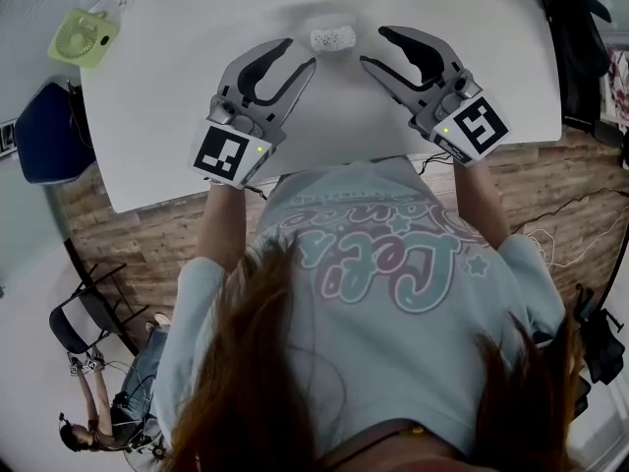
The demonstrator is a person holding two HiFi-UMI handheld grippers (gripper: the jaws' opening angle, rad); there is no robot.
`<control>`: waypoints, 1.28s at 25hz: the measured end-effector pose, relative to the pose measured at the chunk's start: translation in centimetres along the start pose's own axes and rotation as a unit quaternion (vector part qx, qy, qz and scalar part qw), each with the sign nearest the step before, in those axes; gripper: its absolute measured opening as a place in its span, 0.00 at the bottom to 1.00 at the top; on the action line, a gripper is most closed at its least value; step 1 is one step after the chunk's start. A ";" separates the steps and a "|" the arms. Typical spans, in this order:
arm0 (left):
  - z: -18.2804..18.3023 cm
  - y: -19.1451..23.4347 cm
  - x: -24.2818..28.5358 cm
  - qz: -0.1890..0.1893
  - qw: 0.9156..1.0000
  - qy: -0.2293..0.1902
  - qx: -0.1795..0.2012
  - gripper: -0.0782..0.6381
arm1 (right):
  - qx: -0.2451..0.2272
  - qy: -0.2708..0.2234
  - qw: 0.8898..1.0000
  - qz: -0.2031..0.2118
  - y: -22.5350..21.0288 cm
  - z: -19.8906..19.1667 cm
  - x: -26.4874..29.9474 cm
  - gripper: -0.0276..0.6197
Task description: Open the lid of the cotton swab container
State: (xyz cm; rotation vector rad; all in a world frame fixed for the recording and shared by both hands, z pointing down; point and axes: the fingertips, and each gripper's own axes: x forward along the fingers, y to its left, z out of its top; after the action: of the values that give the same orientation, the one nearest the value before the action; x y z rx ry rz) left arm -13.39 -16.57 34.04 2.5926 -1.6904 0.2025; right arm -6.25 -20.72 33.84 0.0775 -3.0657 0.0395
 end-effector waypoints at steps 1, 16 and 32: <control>0.1 0.1 0.0 0.001 1.000 -0.003 0.000 0.31 | 0.001 0.000 1.000 0.000 0.0 0.0 -0.1 0.33; 1.1 0.1 -0.2 0.011 1.000 -0.023 0.004 0.16 | -0.012 -0.014 0.999 -0.029 -0.5 1.0 -0.9 0.09; 1.8 -0.2 -0.3 0.007 1.000 -0.019 0.012 0.12 | -0.018 -0.031 0.999 -0.027 -0.4 2.1 -1.6 0.05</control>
State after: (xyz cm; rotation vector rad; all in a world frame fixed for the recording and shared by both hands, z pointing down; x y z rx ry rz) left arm -13.13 -16.40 32.28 2.6193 -1.7295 0.1775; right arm -4.83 -21.09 31.62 0.1635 -3.1235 -0.0226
